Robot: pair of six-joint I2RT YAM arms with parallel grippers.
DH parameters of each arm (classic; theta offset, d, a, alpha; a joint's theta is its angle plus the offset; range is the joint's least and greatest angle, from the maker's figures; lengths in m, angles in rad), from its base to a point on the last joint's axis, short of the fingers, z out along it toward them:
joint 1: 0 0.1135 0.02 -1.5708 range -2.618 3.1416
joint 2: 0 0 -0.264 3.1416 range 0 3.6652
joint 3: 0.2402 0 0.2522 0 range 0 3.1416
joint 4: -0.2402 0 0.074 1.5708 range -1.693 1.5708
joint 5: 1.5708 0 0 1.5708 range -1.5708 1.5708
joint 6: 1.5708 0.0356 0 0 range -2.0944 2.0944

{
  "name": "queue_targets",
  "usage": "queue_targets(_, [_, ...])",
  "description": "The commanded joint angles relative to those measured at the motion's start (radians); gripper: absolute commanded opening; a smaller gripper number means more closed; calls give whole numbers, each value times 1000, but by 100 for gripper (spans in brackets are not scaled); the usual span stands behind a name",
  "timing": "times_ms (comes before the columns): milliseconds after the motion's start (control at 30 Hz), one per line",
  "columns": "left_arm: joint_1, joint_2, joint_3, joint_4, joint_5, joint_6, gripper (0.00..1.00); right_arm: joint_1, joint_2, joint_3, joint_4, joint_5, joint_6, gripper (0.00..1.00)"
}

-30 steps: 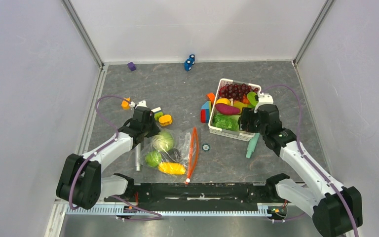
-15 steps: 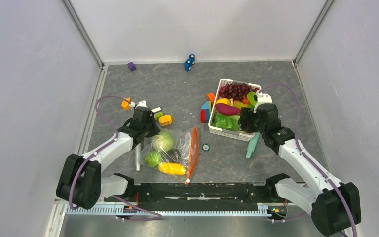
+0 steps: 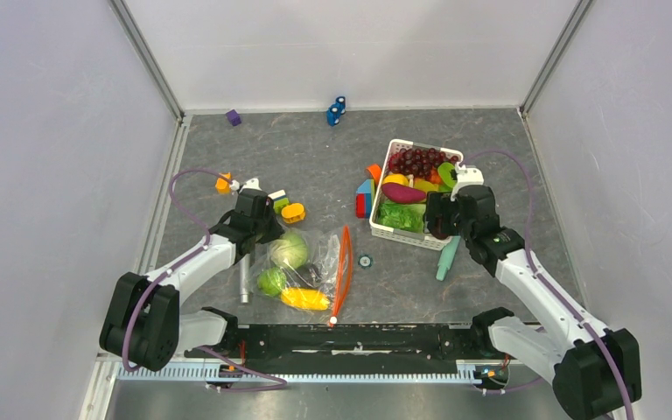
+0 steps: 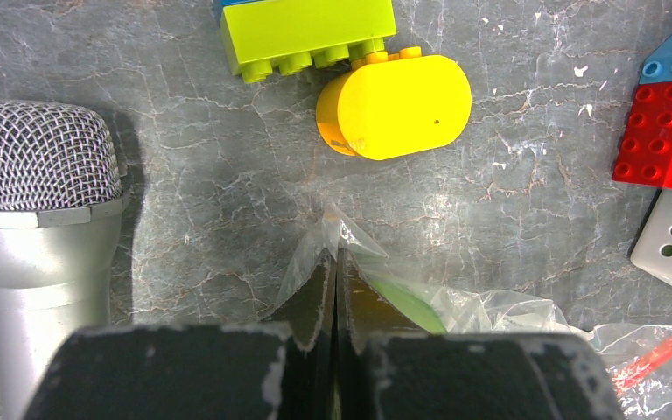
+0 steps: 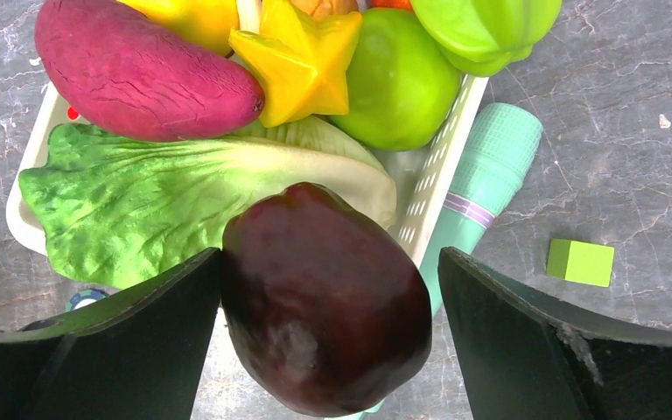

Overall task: Open the zip-top bag and remove the fake food
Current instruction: Place the fake fruit in the bin.

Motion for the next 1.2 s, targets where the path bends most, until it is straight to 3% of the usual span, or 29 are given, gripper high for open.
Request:
queue_targets(0, [-1, -6, -12, -6, 5, 8, 2, -3, -42, 61, -5, 25, -22, 98])
queue_targets(367, [-1, -6, -10, -8, 5, 8, 2, -2, -86, 177, -120, -7, -25, 98])
queue_targets(400, [0, -8, -11, -8, 4, 8, 2, -3, -101, 172, -123, -9, -24, 95])
queue_targets(600, [-1, -4, -8, -9, 6, 8, 2, -3, -140, 151, -165, -53, -19, 58])
queue_targets(667, [-1, -6, -7, -11, 5, 8, 2, -2, -141, 130, -166, -66, -20, 51])
queue_targets(1167, [-1, -8, -6, -15, 3, 8, 2, -2, -54, -46, -46, -62, -26, 44])
